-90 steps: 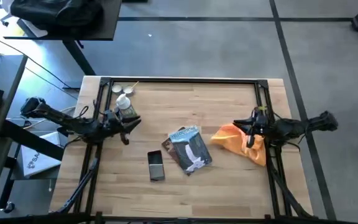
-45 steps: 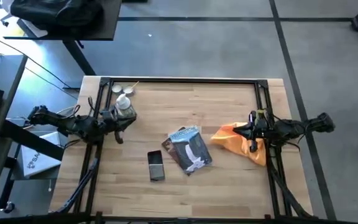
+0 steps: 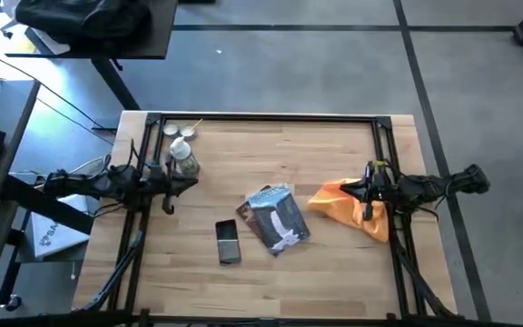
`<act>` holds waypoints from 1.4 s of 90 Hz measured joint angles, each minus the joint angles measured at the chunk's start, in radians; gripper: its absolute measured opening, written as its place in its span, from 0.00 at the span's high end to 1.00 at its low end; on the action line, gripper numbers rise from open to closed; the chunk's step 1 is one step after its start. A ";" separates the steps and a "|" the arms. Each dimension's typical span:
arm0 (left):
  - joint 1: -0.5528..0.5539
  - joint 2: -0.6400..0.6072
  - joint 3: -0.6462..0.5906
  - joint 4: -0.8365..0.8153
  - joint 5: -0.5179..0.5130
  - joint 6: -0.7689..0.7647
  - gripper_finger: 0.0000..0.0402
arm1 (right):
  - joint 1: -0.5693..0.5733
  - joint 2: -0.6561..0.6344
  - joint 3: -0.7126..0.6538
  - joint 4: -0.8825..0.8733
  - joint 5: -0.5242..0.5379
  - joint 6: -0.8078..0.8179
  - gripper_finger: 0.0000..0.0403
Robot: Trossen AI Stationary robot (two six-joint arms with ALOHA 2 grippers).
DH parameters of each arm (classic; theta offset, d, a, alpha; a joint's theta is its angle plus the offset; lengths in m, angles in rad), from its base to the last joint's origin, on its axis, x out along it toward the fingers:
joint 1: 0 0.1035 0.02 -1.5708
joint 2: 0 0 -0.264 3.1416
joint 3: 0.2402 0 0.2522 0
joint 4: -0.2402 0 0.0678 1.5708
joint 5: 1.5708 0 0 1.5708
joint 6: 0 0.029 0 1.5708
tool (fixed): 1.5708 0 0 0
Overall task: Apply microfiber cloth
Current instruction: Return to Home Position
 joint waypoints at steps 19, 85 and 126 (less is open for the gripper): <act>0.044 0.001 -0.001 -0.030 0.116 0.136 1.00 | 0.000 0.000 0.000 -0.001 -0.006 0.000 1.00; 0.069 0.001 0.000 0.010 0.092 0.253 1.00 | 0.000 0.000 0.000 -0.001 -0.009 0.000 1.00; 0.069 0.001 0.000 0.009 0.092 0.253 1.00 | 0.000 0.000 0.001 -0.001 -0.009 0.000 1.00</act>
